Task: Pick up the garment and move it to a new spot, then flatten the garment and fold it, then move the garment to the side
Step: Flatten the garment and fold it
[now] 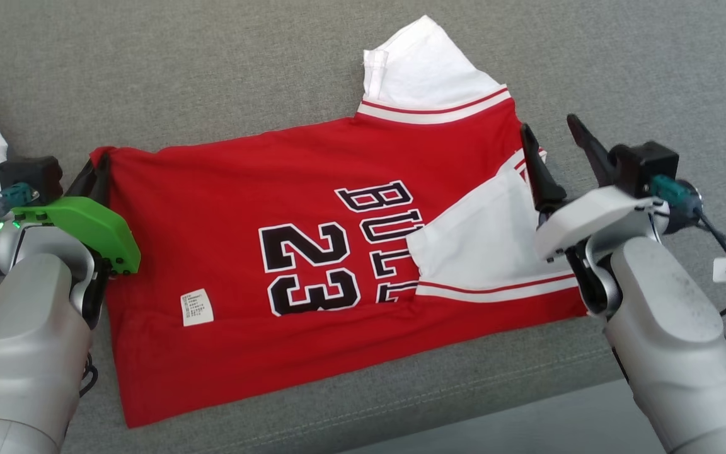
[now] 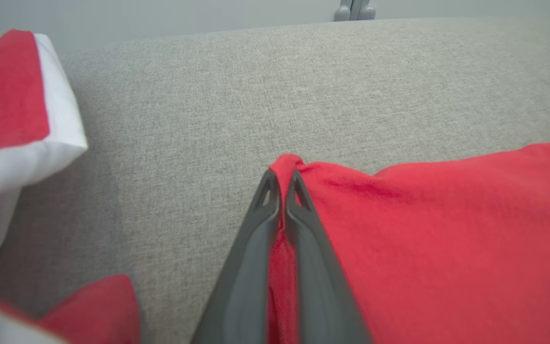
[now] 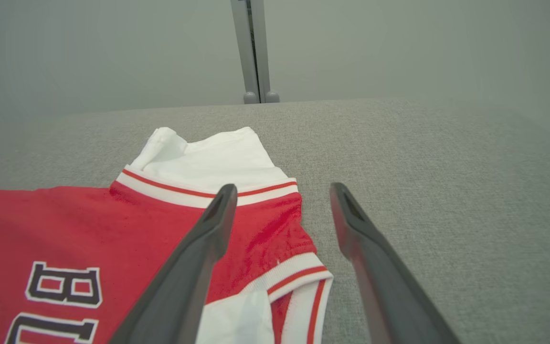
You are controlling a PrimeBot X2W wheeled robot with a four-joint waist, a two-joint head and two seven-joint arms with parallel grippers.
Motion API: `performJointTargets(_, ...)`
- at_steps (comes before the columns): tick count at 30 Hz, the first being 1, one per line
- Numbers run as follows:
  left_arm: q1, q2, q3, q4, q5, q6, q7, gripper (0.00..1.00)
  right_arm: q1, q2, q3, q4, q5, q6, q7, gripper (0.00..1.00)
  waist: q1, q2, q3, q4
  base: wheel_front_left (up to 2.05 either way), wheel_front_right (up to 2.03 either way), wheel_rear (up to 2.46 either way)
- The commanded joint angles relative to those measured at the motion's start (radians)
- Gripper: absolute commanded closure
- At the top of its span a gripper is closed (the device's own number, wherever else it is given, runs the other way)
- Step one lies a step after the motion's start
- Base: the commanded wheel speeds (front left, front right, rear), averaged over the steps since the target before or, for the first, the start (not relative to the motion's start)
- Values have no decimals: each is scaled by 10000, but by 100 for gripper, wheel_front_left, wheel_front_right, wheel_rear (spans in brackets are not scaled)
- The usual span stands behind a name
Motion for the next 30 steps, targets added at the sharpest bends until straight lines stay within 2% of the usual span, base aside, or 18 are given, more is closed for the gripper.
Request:
performJointTargets(1, -192, 8, -69, -139, -13, -14, -72, 100, -525, -6, 50, 372, 134, -14, 50, 0, -1, 0, 145, 179, 0, 0, 0)
performJointTargets(11, -527, -130, -139, -1314, 597, 24, -67, 100, -4017, 334, 396, 3849, 358, -14, 195, 0, -1, 0, 787, 844, 0, 0, 0)
performJointTargets(19, -649, -508, -177, -2121, 1119, 67, -69, 100, -5860, 390, 360, 6307, 19, -14, 168, 0, -1, 0, 1229, 1478, 0, 0, 0)
performJointTargets(24, -667, -686, -225, -2427, 1318, 60, -68, 100, -6447, 278, 197, 7027, -203, -14, 105, 0, -1, 0, 1453, 1779, 0, 0, 0)
performJointTargets(30, -452, -1043, -313, -2960, 1683, 48, -70, 100, -6867, -187, -276, 7438, -770, -16, 240, 0, -1, 0, 1725, 2265, 0, 0, 0)
